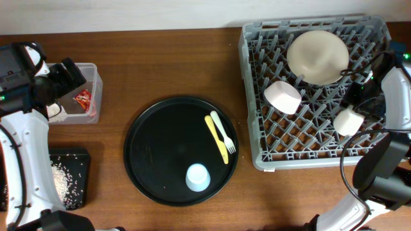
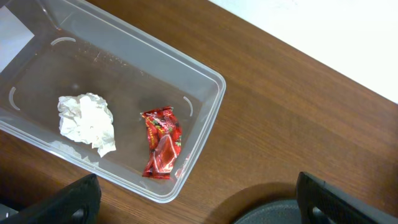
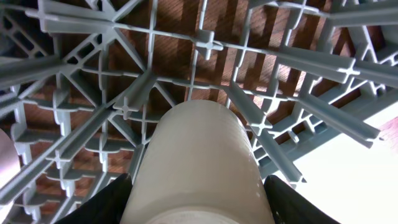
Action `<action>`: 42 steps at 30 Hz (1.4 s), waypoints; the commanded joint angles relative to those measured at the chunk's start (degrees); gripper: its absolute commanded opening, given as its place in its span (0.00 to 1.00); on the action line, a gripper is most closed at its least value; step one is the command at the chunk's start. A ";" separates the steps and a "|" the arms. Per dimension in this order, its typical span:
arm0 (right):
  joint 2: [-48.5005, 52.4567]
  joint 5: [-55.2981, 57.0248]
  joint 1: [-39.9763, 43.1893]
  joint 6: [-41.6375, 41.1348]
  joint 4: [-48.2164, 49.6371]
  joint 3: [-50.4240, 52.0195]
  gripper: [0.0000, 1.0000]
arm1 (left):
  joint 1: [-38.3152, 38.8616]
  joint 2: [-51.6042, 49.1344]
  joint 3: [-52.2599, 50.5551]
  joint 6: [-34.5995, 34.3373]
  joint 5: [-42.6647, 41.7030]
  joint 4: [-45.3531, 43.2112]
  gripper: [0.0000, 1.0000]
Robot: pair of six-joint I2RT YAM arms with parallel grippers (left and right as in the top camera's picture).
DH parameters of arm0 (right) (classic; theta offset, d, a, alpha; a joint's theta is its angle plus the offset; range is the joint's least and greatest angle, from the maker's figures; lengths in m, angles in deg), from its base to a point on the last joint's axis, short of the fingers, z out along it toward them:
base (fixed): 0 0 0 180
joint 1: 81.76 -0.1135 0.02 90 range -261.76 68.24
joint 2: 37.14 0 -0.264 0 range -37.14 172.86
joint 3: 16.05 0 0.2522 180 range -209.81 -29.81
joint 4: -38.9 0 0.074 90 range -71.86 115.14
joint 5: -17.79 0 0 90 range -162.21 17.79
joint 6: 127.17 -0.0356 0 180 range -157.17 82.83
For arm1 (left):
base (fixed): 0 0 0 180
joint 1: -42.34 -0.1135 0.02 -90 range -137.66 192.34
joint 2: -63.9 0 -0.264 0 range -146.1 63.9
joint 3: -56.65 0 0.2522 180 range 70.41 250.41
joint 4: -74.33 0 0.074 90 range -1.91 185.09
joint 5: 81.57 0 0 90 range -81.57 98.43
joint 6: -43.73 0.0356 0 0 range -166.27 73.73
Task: Sort waste into correct bins and load items into the dishwasher rack
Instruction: 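Carry the white cup to the rack's right side and release it, then move the right gripper to the light-blue cup and grasp it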
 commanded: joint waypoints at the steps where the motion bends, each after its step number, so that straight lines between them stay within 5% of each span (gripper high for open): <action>1: 0.28 0.09 0.15 0.04 -0.20 0.31 0.67 | -0.24 -0.13 0.22 -0.09 -0.39 -0.09 0.99; 14: 0.28 0.04 0.15 0.04 0.13 2.19 0.81 | -0.24 -0.13 0.22 -0.09 -0.39 -0.09 0.99; 19: -0.98 -1.92 0.20 0.11 -1.75 -2.47 0.78 | -0.24 -0.13 0.22 -0.09 -0.39 -0.09 0.99; 25: -5.68 -18.32 -2.36 7.69 -13.62 -13.00 0.77 | -0.24 -0.13 0.22 -0.09 -0.39 -0.09 0.99; 33: -6.12 -22.32 -27.26 13.73 -19.02 -12.85 0.79 | -0.24 -0.13 0.22 -0.09 -0.39 -0.09 0.99; 42: -4.59 -18.82 -54.82 11.56 -8.94 -8.13 0.78 | -0.24 -0.13 0.22 -0.09 -0.39 -0.09 1.00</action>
